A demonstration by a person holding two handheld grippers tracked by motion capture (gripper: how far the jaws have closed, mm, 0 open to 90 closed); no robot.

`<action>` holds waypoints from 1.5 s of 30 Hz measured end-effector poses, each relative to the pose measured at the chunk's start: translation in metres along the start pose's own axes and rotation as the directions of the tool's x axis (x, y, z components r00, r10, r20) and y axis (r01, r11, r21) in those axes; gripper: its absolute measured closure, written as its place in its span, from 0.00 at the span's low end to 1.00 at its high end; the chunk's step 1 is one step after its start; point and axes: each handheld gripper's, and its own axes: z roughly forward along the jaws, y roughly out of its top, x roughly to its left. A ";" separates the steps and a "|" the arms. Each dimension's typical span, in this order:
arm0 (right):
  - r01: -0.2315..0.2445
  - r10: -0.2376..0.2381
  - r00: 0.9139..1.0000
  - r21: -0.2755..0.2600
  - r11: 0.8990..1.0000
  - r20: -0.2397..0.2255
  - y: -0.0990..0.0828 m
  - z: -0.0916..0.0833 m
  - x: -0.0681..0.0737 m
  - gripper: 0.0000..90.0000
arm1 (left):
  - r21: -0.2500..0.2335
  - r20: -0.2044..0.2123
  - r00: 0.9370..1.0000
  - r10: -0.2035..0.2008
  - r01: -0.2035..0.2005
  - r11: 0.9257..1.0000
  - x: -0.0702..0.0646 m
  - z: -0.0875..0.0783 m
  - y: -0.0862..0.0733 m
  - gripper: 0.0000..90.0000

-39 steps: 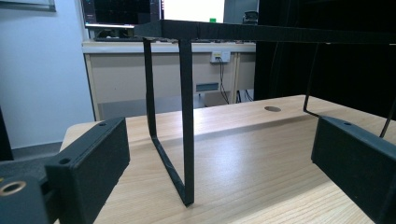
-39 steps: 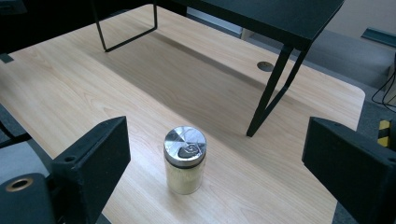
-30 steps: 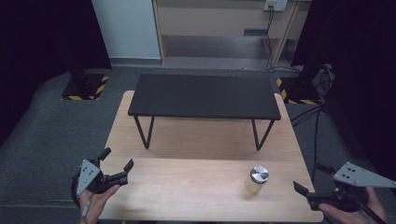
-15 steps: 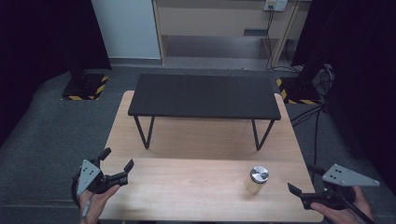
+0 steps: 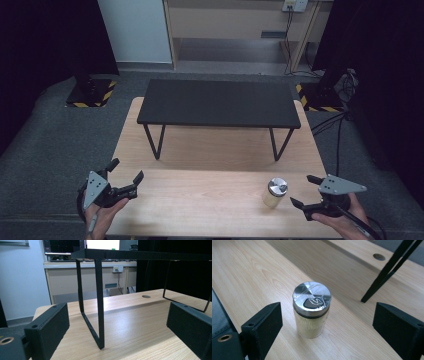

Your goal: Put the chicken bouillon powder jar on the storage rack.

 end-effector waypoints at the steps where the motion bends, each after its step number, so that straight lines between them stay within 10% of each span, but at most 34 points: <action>1: 0.002 -0.002 1.000 0.001 1.000 -0.007 0.000 0.004 -0.001 0.09 | 0.001 0.001 1.000 0.002 -0.002 1.000 0.000 0.000 0.000 0.04; 23: 0.050 -0.045 0.991 0.045 0.998 -0.125 0.003 0.073 -0.015 0.24 | 0.009 0.015 0.999 0.037 -0.037 0.999 -0.002 0.000 0.001 0.04; 28: 0.030 -0.030 0.989 -0.004 1.000 -0.145 -0.006 0.076 -0.020 0.38 | 0.009 0.013 0.999 0.038 -0.038 0.999 -0.002 0.000 0.001 0.04; 45: -0.004 0.001 0.994 -0.028 1.000 -0.114 -0.008 0.069 -0.013 0.39 | 0.009 0.015 0.999 0.041 -0.041 0.999 -0.002 0.000 0.001 0.04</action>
